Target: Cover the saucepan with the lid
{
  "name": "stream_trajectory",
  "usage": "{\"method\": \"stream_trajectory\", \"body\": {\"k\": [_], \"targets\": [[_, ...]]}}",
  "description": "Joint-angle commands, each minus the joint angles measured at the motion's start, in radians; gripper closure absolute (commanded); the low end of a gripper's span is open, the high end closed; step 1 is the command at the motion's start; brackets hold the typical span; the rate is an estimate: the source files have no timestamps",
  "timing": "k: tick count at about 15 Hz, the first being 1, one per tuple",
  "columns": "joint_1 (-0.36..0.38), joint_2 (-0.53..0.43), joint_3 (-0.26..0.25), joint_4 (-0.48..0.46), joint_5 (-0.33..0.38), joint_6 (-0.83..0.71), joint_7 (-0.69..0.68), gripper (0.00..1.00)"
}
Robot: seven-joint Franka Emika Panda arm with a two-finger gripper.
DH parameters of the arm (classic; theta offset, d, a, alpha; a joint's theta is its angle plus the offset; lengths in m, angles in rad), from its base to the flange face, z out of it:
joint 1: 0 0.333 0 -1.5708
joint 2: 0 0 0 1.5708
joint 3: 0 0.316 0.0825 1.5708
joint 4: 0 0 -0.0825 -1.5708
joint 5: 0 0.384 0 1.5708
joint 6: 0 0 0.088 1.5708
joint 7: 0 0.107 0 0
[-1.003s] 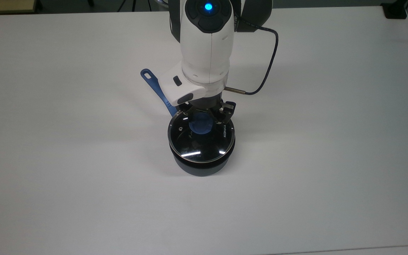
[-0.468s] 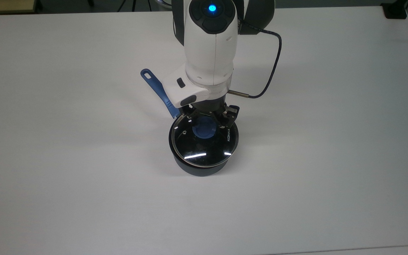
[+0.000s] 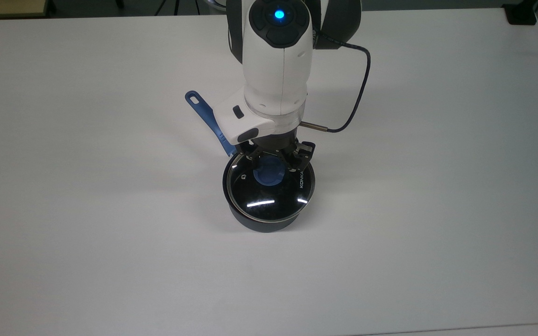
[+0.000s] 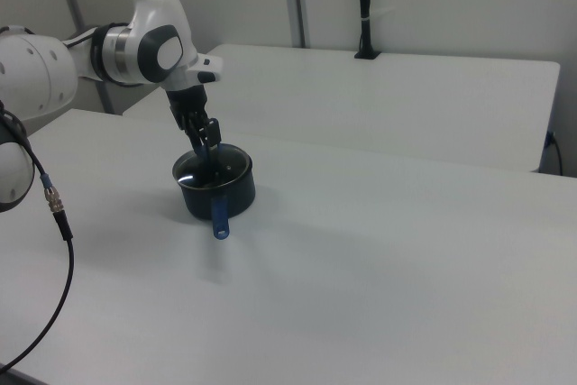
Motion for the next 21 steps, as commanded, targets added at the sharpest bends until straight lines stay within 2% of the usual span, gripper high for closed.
{"method": "stream_trajectory", "body": {"k": [1,3,4,5,6,9,12,16,18,21], "targets": [[0.005,0.023,-0.016,0.016,0.007,0.012,-0.001,0.59],[0.005,0.023,-0.022,0.014,0.007,0.005,-0.047,0.59],[0.005,0.023,-0.022,0.013,0.006,0.005,-0.050,0.53],[0.005,0.023,-0.022,0.011,0.004,0.005,-0.050,0.35],[0.006,0.022,-0.022,0.011,0.006,0.002,-0.050,0.00],[0.010,-0.016,-0.022,0.005,0.016,-0.003,-0.050,0.00],[0.005,-0.116,-0.019,-0.033,0.013,-0.082,-0.051,0.00],[-0.053,-0.311,-0.019,-0.223,0.006,-0.103,-0.214,0.00],[-0.095,-0.390,-0.019,-0.309,0.003,-0.113,-0.242,0.00],[-0.156,-0.469,-0.016,-0.369,-0.002,-0.148,-0.283,0.00]]}}
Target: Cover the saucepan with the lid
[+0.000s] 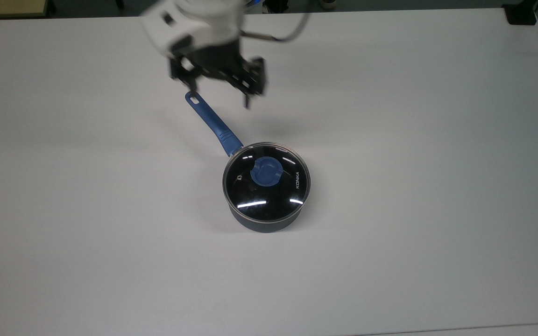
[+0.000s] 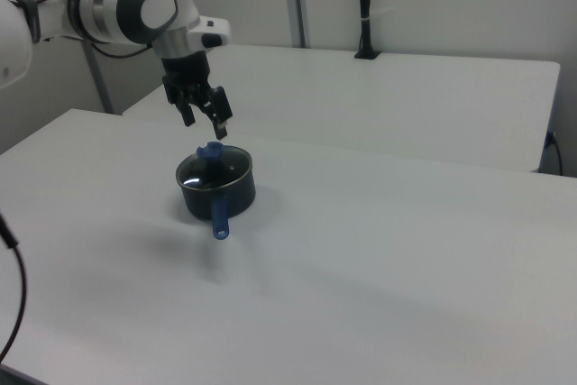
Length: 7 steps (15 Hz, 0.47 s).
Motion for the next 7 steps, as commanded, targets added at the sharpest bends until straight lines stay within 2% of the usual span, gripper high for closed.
{"method": "stream_trajectory", "body": {"k": [1,4,7], "targets": [[-0.059,-0.150,-0.001,-0.143,0.000,-0.048,-0.101,0.00],[-0.073,-0.178,-0.001,-0.145,-0.002,-0.090,-0.115,0.00],[-0.078,-0.176,-0.018,-0.145,-0.010,-0.088,-0.194,0.00]]}}
